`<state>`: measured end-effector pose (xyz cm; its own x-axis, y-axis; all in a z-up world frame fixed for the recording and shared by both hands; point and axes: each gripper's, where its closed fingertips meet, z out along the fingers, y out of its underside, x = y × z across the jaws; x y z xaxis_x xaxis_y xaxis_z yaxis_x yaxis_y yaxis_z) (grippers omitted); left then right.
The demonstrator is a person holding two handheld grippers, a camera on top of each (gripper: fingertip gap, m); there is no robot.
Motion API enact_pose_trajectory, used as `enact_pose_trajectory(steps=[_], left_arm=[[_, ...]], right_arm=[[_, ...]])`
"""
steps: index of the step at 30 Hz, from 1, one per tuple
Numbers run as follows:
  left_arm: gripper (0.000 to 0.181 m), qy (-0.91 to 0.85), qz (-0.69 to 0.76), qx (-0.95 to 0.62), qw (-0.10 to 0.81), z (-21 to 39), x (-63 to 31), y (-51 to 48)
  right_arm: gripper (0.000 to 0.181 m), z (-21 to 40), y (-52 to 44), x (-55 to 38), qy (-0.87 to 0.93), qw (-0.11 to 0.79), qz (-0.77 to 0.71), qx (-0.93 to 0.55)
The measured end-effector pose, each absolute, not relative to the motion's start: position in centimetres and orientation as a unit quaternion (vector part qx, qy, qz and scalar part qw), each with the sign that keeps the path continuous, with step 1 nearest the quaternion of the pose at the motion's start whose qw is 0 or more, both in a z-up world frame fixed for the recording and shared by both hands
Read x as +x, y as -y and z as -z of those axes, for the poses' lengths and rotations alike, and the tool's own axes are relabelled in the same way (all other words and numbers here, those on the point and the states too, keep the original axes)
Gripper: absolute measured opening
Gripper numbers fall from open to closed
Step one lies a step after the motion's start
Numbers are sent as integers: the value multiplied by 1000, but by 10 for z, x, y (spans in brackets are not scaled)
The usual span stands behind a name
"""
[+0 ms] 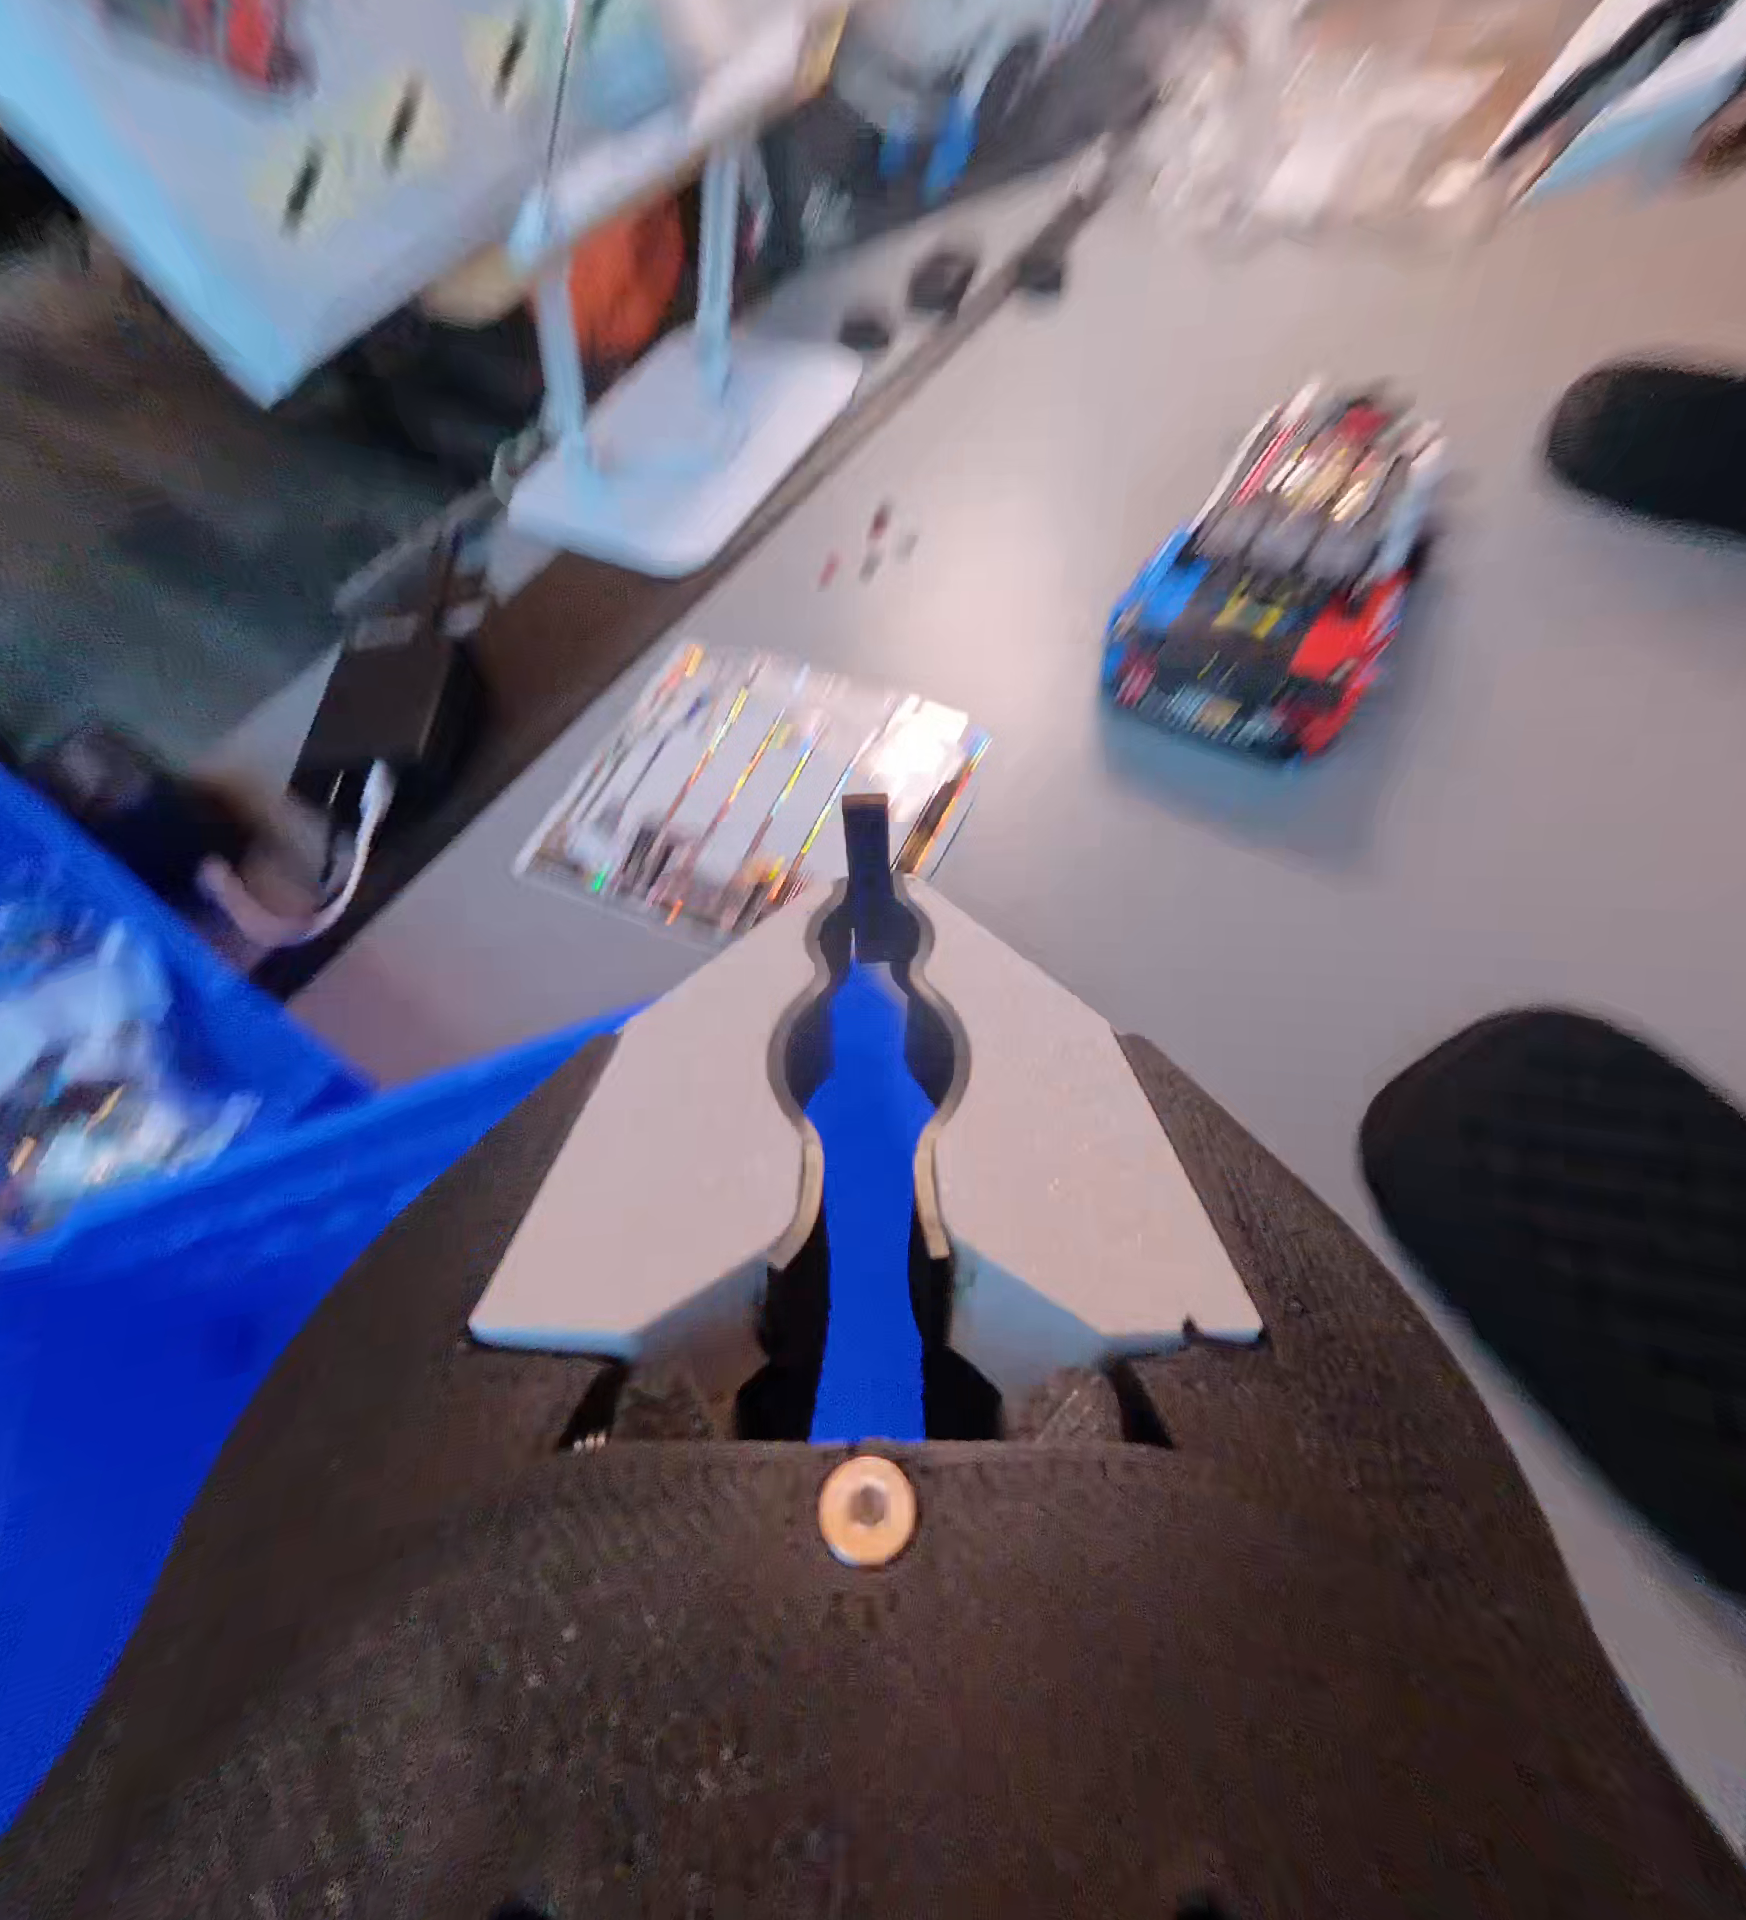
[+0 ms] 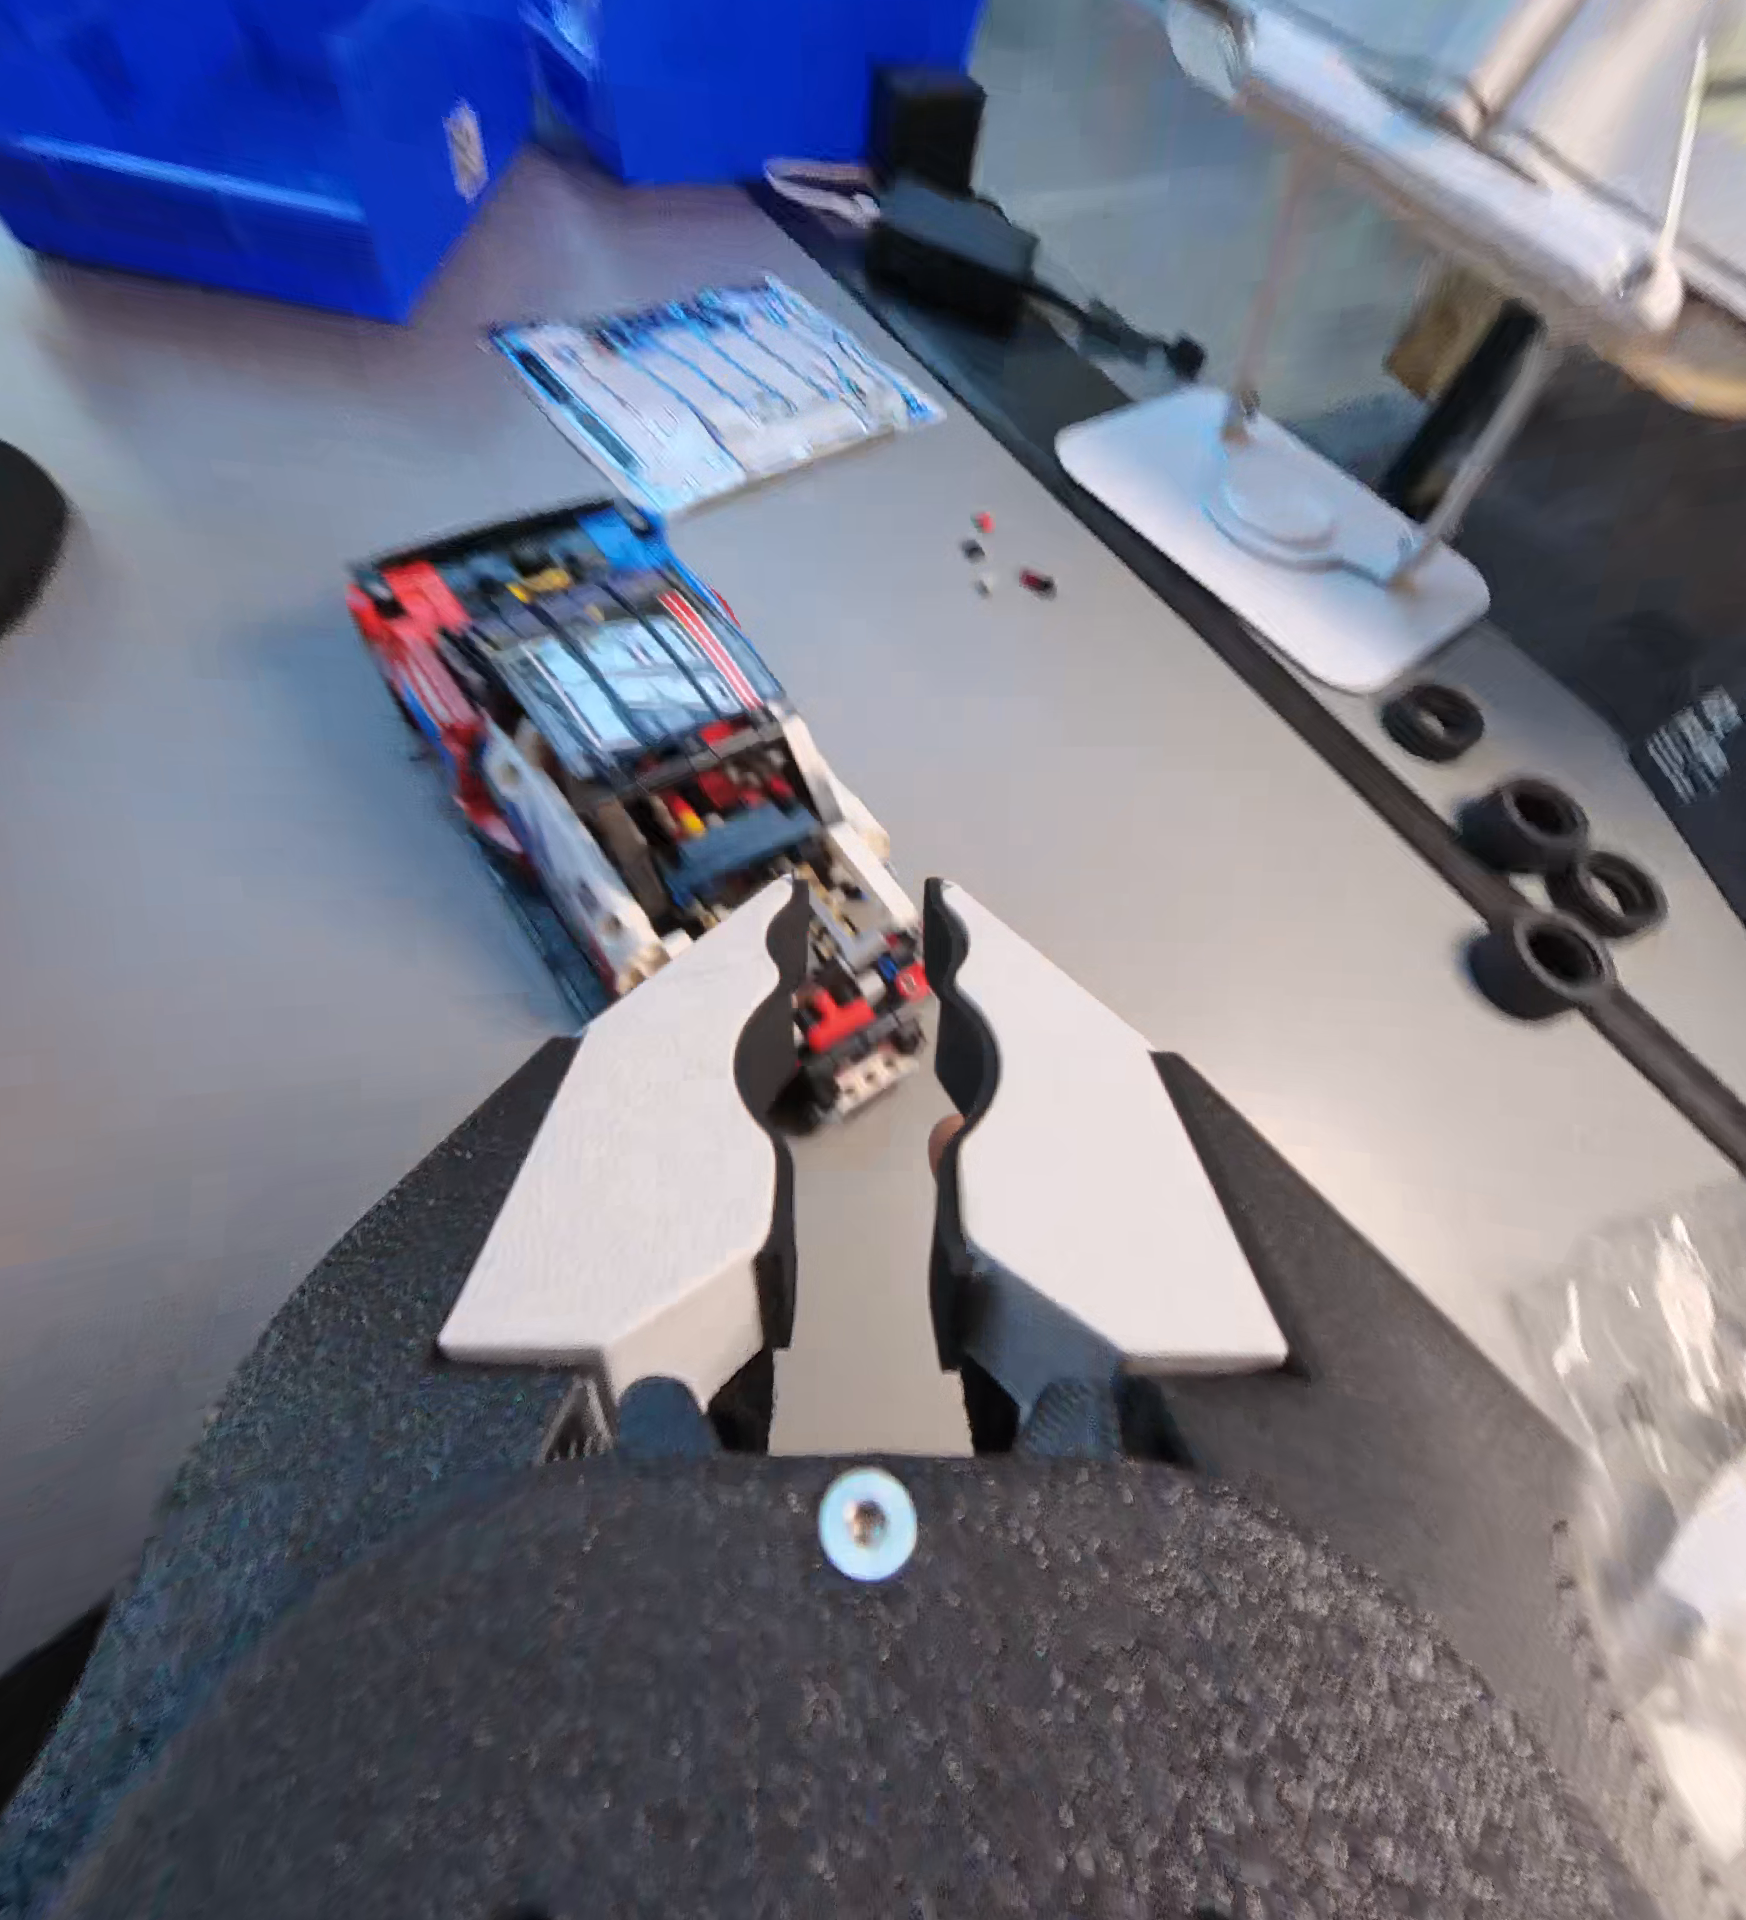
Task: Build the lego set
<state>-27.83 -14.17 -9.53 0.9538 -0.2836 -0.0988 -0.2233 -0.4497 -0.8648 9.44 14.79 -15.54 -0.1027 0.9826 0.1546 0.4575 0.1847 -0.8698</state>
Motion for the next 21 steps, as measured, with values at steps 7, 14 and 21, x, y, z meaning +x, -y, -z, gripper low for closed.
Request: enact_pose_trajectory(steps=[7,14,21], left_arm=[[4,-268,263,-586,718,34,-51,85],[5,-311,361,-535,698,50,34,46],[22,-285,325,-614,660,85,23,23]], right_arm=[[20,73,-1,30,674,426,-508,-324],[6,65,50,26,681,386,-553,-284],[5,105,8,54,727,373,-473,-329]])
